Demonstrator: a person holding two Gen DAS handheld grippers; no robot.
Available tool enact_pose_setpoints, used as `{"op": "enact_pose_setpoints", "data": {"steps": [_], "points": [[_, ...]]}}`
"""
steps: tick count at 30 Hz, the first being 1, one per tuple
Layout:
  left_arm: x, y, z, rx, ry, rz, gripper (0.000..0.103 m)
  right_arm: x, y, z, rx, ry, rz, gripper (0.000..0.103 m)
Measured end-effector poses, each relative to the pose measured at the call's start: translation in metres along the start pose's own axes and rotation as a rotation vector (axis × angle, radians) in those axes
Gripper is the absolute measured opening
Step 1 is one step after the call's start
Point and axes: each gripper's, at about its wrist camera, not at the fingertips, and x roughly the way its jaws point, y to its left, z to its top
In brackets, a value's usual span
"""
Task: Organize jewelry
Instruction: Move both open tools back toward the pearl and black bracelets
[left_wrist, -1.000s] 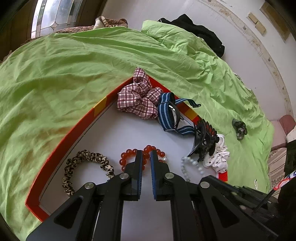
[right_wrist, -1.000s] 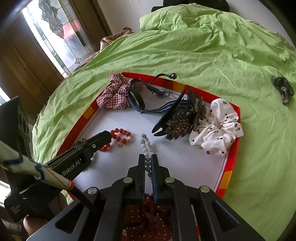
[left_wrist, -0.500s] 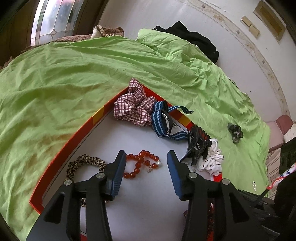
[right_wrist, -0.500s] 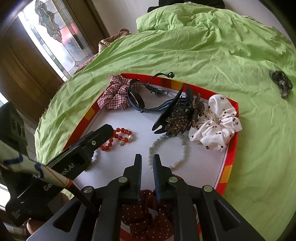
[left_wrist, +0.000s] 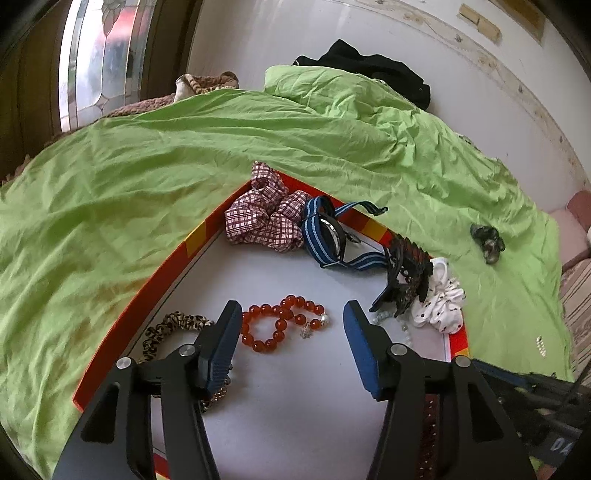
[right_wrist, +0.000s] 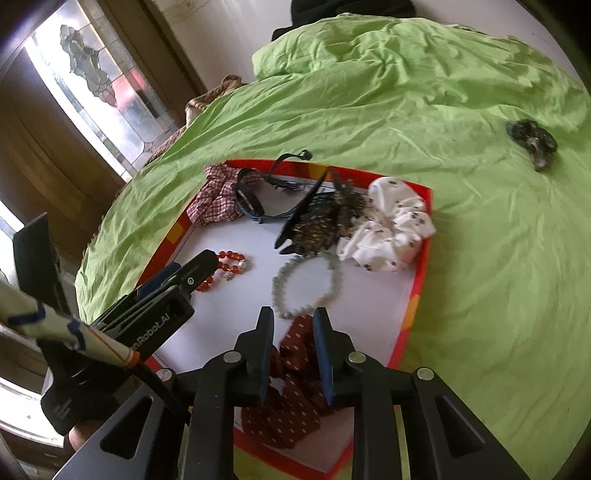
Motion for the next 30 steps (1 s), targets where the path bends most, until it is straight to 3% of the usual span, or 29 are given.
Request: {"op": "enact_pose_setpoints", "data": {"steps": [23, 30], "points": [[-0.012, -0.029, -0.027, 0.140, -0.011, 0.089, 0.058, -0.058, -0.097, -0.074, 0.172, -0.014, -0.099, 0.028], [-0.034, -0.035, -0.030, 0.114, -0.076, 0.097, 0.058, -0.089, -0.127, -0.100, 0.240, -0.048, -0.133, 0.028]]}}
